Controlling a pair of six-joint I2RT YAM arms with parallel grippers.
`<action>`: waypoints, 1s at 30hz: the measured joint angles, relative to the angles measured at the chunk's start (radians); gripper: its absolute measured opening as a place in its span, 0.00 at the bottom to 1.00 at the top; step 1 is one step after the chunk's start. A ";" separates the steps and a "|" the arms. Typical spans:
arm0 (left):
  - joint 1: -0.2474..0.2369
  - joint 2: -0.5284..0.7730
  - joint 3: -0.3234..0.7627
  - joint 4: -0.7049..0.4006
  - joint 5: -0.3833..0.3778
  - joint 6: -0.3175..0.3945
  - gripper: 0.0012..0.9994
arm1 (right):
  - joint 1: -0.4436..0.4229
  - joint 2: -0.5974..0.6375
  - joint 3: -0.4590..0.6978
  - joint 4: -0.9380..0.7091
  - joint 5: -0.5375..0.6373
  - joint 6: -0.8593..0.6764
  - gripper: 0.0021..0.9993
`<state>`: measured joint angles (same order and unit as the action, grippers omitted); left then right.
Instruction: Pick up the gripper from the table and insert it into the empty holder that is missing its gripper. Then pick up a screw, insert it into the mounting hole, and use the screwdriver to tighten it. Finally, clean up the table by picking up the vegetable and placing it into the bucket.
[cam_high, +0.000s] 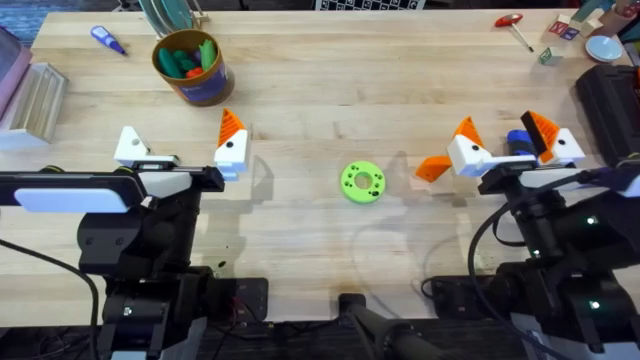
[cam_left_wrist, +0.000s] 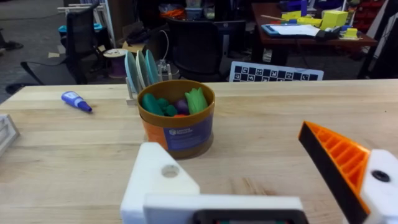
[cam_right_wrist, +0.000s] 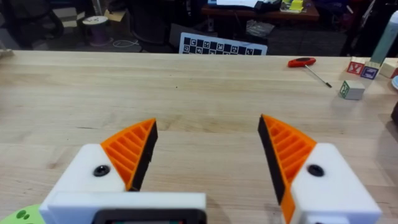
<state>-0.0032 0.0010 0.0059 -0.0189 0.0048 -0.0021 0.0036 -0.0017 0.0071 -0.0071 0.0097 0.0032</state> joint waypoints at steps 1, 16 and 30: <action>0.000 0.000 0.000 -0.004 -0.001 0.002 0.99 | 0.000 0.000 0.000 -0.002 0.000 0.000 0.99; 0.000 0.092 0.318 -0.424 -0.073 -0.079 0.99 | 0.000 0.055 0.161 -0.183 0.026 0.000 0.99; 0.000 0.857 0.835 -0.904 -0.108 -0.235 0.99 | 0.000 0.342 0.592 -0.449 0.035 0.000 0.99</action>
<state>-0.0032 0.8577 0.8406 -0.9227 -0.1028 -0.2372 0.0036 0.3405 0.5995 -0.4561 0.0448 0.0032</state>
